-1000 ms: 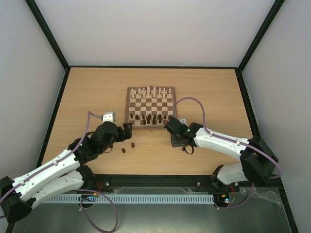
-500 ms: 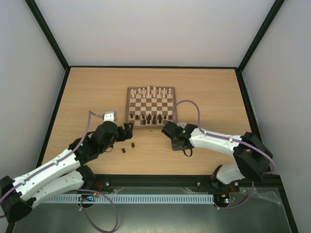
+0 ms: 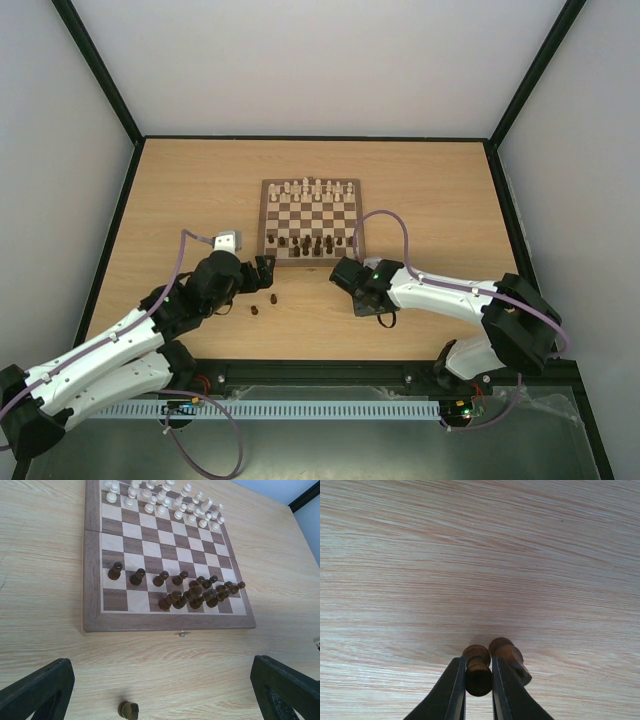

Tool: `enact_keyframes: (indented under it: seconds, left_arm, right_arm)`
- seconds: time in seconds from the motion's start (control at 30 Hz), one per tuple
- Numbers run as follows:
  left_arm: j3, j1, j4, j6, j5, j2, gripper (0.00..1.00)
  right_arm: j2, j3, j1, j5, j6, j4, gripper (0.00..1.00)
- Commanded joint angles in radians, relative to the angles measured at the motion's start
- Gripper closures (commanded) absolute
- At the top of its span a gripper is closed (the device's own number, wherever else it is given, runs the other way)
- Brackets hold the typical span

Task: Set up the chess pieces on the board
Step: Pick up the chess piece at the center of the board, then place the chess piece on the chessboard.

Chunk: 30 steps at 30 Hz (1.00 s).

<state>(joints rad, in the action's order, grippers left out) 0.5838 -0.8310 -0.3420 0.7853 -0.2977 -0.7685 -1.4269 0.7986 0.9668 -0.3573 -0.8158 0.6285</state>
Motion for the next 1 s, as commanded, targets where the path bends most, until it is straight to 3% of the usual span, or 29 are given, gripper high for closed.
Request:
enact_keyframes:
  seconds: [0.0, 0.5, 0.97]
  left_arm:
    - [-0.018, -0.003, 0.017, -0.006, 0.009, 0.02, 0.01]
    - [-0.017, -0.004, 0.02, -0.003, 0.003, 0.009, 0.0]
    - [-0.004, -0.005, -0.004, -0.004, -0.018, 0.009, 0.0]
  right_arm:
    - [0.003, 0.017, 0.011, -0.033, -0.024, 0.071, 0.89]
    - [-0.051, 0.153, 0.006, -0.078, 0.044, 0.067, 0.88]
    - [-0.206, 0.348, -0.152, -0.053, 0.23, -0.034, 0.85]
